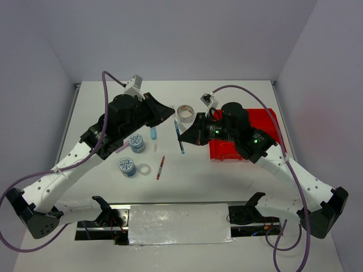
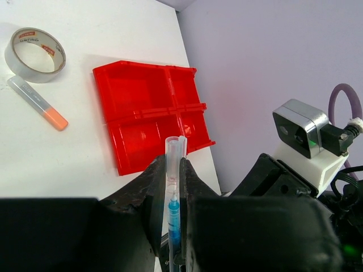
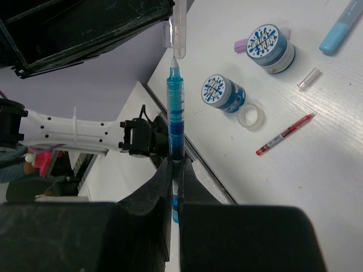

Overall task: Sort the stationery into containers
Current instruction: Close the pen cap on the pen.

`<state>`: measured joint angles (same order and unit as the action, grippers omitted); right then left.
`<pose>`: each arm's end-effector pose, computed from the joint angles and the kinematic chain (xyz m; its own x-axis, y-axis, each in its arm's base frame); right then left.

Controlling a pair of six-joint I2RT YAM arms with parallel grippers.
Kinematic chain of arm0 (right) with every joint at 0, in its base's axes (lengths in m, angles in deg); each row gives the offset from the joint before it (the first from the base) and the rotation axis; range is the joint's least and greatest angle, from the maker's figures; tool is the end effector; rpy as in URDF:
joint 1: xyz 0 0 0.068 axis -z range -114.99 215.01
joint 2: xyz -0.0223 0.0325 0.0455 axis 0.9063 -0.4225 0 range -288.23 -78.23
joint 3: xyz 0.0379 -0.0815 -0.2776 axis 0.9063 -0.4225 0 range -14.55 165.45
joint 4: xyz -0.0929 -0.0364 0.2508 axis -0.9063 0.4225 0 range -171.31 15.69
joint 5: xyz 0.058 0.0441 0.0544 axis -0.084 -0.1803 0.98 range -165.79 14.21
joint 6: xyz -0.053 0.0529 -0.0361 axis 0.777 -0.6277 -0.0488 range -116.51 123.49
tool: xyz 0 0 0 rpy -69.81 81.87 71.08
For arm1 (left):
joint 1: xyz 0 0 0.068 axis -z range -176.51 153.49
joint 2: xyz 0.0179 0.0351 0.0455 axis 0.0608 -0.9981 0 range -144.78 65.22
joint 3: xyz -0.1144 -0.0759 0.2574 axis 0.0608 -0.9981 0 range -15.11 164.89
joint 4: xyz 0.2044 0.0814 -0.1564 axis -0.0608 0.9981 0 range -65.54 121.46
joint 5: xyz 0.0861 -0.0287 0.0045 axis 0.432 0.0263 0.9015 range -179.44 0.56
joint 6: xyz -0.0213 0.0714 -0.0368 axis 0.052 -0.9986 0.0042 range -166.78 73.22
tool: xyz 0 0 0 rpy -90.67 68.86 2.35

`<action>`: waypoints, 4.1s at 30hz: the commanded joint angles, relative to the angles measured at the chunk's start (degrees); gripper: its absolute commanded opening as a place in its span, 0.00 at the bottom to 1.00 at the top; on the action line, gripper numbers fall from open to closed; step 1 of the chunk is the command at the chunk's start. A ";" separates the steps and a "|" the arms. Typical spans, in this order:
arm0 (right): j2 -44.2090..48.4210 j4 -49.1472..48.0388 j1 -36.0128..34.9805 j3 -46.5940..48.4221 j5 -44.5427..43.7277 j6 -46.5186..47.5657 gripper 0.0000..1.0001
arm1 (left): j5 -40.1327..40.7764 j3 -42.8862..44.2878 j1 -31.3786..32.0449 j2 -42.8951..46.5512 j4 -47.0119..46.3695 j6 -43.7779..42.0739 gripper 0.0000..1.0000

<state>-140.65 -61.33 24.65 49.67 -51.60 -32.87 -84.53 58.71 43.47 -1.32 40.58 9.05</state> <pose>0.1895 0.2001 0.3891 -0.7176 0.1000 -0.6893 -0.5736 0.4764 0.6663 0.2309 -0.1854 0.4428 -0.5422 -0.6212 -0.5658 0.2259 0.5409 -0.8102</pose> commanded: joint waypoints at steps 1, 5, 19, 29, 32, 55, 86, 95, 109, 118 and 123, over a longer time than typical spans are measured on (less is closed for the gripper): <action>0.10 -2.68 -0.42 2.66 -0.89 0.50 0.00 | -0.42 -0.78 0.18 1.06 -3.20 0.15 0.00; -0.43 -3.03 -0.42 2.92 -1.51 -0.12 0.00 | -1.04 -1.05 0.18 1.07 -3.20 0.15 0.00; -2.71 -2.15 -0.34 6.26 -3.27 0.68 0.00 | -2.10 -1.84 0.09 1.50 -3.38 0.94 0.00; -3.33 -1.18 -0.25 6.62 -4.23 -0.11 0.00 | -0.43 -1.58 0.09 2.47 -2.23 -0.11 0.00; -3.07 -1.62 -0.33 6.35 -4.50 -0.55 0.00 | -0.25 -1.57 0.09 2.56 -2.06 0.06 0.00; -5.18 -8.12 1.95 11.89 -4.23 18.87 0.00 | -10.36 0.35 0.09 -1.22 0.57 -3.96 0.00; -1.05 -13.84 2.57 9.51 1.83 15.79 0.00 | -17.03 0.44 0.09 0.45 -7.15 -16.19 0.14; -1.13 -11.20 2.57 11.88 2.01 17.55 0.00 | -18.27 -0.35 0.09 1.33 -9.88 -17.95 0.28; -1.75 -10.41 2.57 13.47 1.39 18.08 0.00 | -17.65 -0.52 0.00 1.51 -10.14 -18.92 0.25; -1.31 -12.43 2.65 10.31 7.18 19.13 0.10 | -21.42 2.11 -0.08 0.54 -9.53 -21.55 0.00; -1.40 -13.04 2.83 9.25 11.23 18.96 0.41 | -27.04 2.91 -0.08 1.50 -10.93 -24.63 0.00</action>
<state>-143.27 -68.60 27.29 59.20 -44.50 -14.59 -105.71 59.58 43.28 -0.58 31.03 -12.41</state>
